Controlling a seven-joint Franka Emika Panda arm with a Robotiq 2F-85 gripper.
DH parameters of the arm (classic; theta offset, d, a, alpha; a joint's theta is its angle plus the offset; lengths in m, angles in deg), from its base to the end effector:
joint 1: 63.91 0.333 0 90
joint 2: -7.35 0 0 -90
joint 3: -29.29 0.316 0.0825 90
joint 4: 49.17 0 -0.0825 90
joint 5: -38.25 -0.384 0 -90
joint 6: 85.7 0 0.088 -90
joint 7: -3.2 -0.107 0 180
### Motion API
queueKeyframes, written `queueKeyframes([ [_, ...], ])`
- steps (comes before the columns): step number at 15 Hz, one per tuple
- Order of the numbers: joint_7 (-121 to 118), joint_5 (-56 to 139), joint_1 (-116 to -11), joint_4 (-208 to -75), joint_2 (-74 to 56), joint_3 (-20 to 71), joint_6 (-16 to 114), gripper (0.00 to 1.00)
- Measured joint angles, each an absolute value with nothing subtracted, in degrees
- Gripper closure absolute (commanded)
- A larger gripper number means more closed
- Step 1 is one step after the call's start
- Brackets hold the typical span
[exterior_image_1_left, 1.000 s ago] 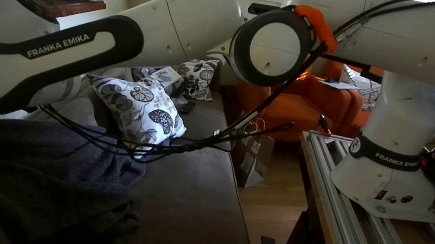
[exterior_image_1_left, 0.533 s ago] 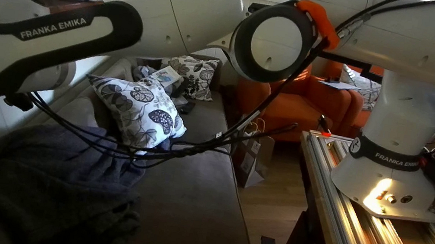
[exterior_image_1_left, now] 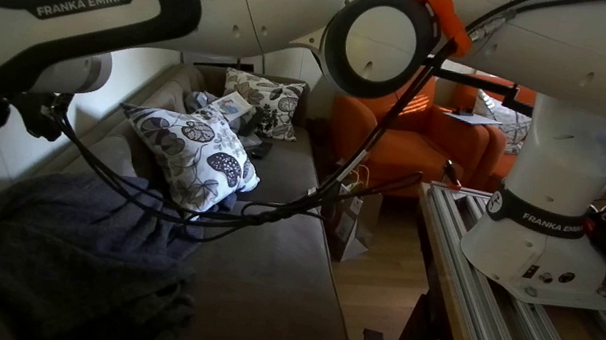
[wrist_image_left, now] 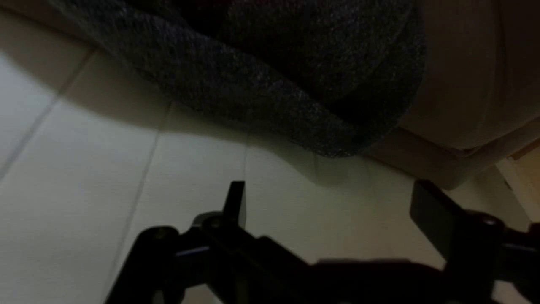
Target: Move the grey cloth on the sofa
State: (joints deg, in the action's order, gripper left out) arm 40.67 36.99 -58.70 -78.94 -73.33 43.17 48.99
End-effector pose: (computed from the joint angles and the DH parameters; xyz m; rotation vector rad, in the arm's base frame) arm 0.8270 0.1437 0.1927 -2.7347 -1.0303 -0.7096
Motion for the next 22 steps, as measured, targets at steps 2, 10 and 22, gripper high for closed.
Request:
queueKeyframes([
  [2, 36.78, 36.53, -60.83, -79.25, -73.43, 43.08, 48.79, 0.00],
  [10, 17.24, 36.40, -67.37, -81.21, -73.29, 40.25, 49.61, 0.00],
  [22, 1.12, 36.45, -68.15, -83.02, -72.49, 35.96, 48.43, 0.00],
])
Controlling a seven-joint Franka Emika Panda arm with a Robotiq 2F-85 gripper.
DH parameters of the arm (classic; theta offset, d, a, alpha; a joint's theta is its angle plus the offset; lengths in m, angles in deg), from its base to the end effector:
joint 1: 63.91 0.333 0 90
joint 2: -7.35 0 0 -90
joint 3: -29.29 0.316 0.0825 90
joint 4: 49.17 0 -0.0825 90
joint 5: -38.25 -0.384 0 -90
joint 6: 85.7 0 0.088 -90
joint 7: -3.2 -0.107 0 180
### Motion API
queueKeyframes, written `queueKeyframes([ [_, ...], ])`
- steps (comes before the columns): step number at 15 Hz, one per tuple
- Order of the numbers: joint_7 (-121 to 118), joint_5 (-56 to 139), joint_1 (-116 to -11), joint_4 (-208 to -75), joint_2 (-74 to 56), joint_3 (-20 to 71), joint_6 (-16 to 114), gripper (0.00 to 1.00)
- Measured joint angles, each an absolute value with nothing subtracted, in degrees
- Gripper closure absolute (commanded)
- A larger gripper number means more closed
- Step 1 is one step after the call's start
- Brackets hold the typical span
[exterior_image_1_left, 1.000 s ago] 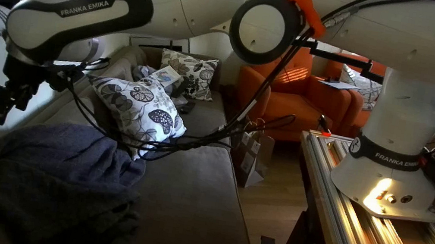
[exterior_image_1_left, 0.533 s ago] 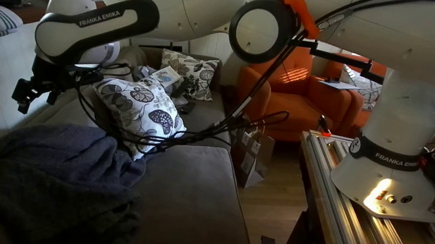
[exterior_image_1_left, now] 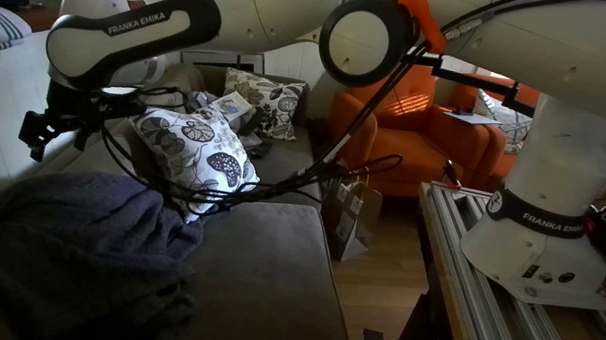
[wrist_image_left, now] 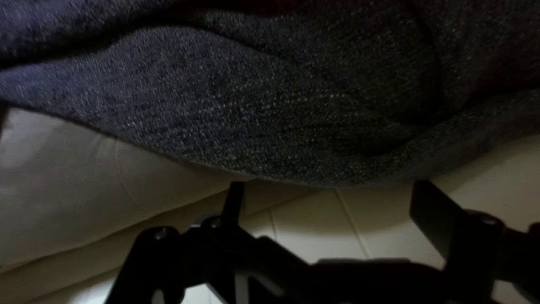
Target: Move the grey cloth on the sofa
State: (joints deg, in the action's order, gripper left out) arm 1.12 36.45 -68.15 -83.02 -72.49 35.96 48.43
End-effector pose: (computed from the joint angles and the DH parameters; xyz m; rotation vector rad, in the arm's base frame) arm 0.8303 -0.0241 0.1614 -2.9516 0.1895 -0.5356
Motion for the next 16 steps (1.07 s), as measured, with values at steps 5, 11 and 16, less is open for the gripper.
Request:
queueKeyframes([
  [5, -8.80, 36.33, -71.43, -83.45, -72.12, 32.28, 40.89, 0.00],
  [11, -8.89, 34.29, -79.74, -83.88, -73.95, 33.02, 42.53, 0.00],
  [16, -4.83, 33.31, -82.65, -83.65, -77.33, 36.07, 50.40, 0.00],
])
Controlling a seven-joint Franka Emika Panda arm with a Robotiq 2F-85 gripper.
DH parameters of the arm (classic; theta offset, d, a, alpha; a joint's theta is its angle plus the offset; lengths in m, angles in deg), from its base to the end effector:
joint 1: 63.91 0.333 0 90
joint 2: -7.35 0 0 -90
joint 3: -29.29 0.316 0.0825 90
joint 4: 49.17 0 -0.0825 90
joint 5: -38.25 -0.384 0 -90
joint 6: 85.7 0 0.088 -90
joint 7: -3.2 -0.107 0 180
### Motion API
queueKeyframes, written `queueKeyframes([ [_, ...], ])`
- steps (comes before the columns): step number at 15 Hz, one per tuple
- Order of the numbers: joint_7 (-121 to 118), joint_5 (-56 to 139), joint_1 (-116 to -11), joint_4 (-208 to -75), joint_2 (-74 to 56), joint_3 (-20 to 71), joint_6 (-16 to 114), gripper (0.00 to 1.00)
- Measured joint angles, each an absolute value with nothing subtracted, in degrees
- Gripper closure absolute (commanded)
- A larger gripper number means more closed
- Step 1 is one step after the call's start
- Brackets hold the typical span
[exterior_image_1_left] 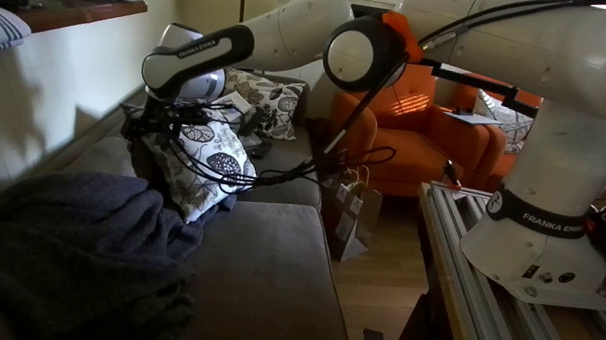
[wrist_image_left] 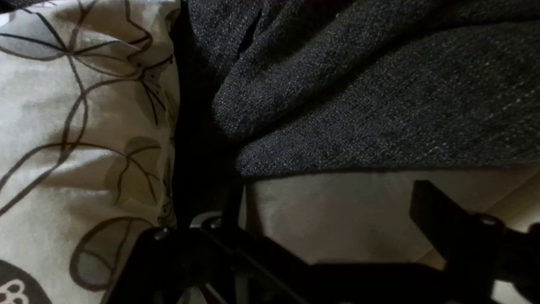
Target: Move the grey cloth on the sofa
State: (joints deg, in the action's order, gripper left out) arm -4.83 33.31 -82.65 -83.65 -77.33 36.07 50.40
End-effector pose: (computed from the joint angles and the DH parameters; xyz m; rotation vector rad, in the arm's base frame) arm 0.7823 -0.2247 0.0907 -2.8460 0.7680 -0.4585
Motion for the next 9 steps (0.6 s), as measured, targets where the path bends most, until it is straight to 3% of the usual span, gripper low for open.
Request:
queueKeyframes([
  [9, 8.81, 24.08, -82.35, -83.73, -78.22, 42.47, 55.61, 0.00],
])
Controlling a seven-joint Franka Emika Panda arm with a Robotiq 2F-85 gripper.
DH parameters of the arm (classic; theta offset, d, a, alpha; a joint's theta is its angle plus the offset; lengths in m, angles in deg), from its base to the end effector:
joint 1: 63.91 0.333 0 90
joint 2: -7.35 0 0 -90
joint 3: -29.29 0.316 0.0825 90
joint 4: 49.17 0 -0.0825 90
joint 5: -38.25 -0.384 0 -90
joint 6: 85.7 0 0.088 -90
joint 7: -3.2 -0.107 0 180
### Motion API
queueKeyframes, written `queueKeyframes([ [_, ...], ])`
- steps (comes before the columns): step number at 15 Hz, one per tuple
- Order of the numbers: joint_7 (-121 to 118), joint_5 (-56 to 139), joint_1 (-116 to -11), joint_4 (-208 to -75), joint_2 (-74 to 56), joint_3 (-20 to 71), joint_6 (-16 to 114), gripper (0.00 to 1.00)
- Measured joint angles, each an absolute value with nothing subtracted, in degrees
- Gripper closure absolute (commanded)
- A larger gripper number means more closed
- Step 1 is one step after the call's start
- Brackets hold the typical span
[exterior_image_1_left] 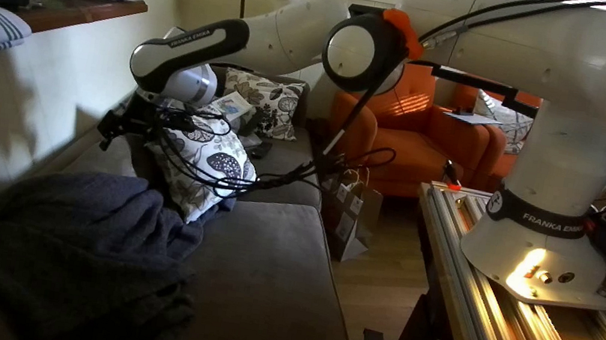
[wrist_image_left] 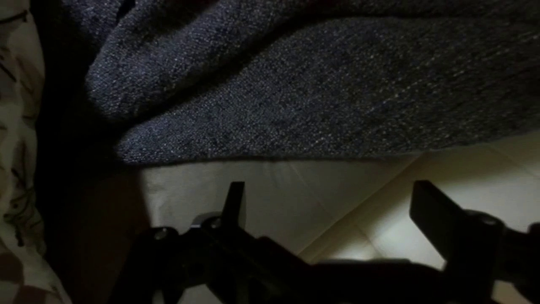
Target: Move the grey cloth on the sofa
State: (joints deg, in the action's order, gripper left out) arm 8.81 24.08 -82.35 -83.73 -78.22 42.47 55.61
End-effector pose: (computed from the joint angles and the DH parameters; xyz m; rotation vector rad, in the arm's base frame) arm 0.7954 -0.1913 0.0938 -2.6846 0.5659 -0.5989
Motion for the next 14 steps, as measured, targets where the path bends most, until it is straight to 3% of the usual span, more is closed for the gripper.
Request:
queueKeyframes([
  [8, 6.41, 20.90, -82.28, -83.61, -78.18, 41.19, 49.25, 0.00],
  [11, 0.35, 23.65, -80.65, -83.45, -77.01, 35.84, 42.06, 0.00],
  [14, 0.60, 23.84, -78.56, -83.67, -74.06, 36.07, 31.18, 0.00],
])
